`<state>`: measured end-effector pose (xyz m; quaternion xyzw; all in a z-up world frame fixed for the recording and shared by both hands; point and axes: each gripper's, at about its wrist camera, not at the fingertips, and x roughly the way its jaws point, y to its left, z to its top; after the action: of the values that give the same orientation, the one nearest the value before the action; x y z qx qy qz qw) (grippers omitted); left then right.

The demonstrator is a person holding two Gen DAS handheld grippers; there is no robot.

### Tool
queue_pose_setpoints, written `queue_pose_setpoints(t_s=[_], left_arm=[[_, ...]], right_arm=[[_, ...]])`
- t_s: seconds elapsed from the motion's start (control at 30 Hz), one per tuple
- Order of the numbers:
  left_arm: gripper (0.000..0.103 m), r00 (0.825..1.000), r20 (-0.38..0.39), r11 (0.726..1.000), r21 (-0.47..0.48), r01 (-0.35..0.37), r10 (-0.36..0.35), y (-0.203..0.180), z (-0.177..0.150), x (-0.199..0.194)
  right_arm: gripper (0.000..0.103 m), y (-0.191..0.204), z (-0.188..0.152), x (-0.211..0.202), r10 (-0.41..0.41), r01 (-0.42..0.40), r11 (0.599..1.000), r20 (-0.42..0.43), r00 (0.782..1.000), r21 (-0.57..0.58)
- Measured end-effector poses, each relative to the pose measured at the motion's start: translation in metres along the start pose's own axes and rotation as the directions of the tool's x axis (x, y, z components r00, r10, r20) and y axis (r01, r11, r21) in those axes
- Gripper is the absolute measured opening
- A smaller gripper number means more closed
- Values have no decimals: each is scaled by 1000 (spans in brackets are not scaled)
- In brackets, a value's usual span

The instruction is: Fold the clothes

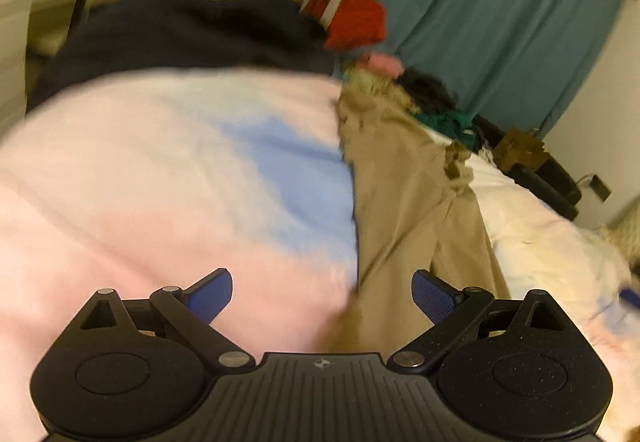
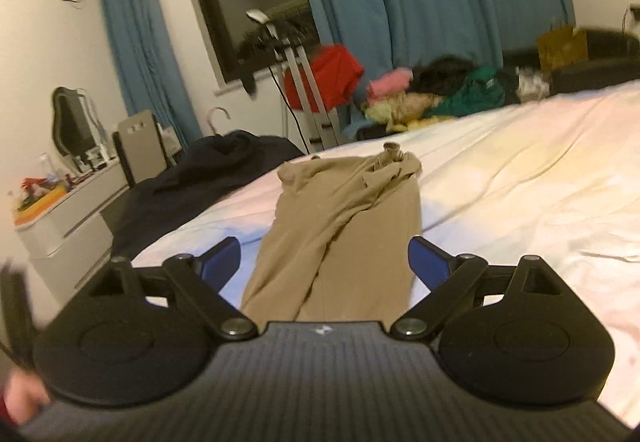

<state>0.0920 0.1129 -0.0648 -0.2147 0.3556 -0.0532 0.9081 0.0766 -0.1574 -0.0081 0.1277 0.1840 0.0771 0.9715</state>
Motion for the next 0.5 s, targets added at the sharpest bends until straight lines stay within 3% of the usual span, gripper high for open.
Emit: queue_pose_setpoints(t_s=[0.13,0.2,0.3,0.5], left_arm=[[91,994,-107,989,-150,-10,-6,23,-6,0],[89,992,-127,982,-191,-16,-9,29,-10,-5],[87,989,-148,978,-204,-42,12,33,-19,-12],[67,980,-191,972,-218,-93,51,38,-33,-22]], right_arm=[[92,-12,-21,-13,-106,106,994,-50,993,8],[92,-26,-19,-11,-79,88,990,-79,994,106],[92,-42,-18,-12,-59,73,973,-71,996,219],[92,-53,-29,-8,-82,110,959,-117,990,262]])
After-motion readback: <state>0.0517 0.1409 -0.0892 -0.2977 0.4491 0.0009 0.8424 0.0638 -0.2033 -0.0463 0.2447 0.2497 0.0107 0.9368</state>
